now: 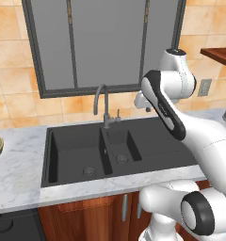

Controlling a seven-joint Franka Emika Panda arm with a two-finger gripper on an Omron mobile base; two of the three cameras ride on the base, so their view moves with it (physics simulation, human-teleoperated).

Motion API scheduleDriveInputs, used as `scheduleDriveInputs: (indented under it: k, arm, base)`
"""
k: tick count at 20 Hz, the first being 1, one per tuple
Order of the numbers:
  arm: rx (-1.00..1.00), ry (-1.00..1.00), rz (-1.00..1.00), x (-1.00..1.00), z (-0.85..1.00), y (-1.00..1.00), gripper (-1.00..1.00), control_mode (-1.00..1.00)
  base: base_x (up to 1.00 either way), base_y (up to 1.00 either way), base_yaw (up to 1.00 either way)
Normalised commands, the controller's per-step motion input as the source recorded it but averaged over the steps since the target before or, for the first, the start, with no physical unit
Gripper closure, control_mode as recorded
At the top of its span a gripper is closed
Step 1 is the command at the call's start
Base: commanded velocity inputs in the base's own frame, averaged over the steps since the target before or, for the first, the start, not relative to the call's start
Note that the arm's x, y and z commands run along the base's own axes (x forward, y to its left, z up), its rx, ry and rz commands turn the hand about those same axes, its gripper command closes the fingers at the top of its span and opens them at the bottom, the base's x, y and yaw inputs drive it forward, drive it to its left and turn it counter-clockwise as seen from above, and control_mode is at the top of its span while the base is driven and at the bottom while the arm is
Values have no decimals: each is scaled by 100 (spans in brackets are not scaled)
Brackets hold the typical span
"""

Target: Pick the mug and place it in the sink. Pick the bowl and place it in the open cabinet and then close the cabinet.

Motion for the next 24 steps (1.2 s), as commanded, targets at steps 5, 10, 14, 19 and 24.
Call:
scheduleDriveInputs:
  k: [5, 10, 14, 19, 24]
  arm:
    - [0, -2, 0, -38, -1, 6, -100, -100]
    - [0, 0, -3, -62, 0, 16, -100, -100]
    - [0, 0, -3, -68, 0, 6, -100, -100]
    - [1, -4, 0, -53, 0, 0, -100, -100]
    - [0, -7, -2, -48, 0, 0, -100, 100]
  base:
    - [0, 0, 0]
    - [0, 0, 0]
    - [0, 0, 0]
    - [0, 0, 0]
    - [-8, 0, -1]
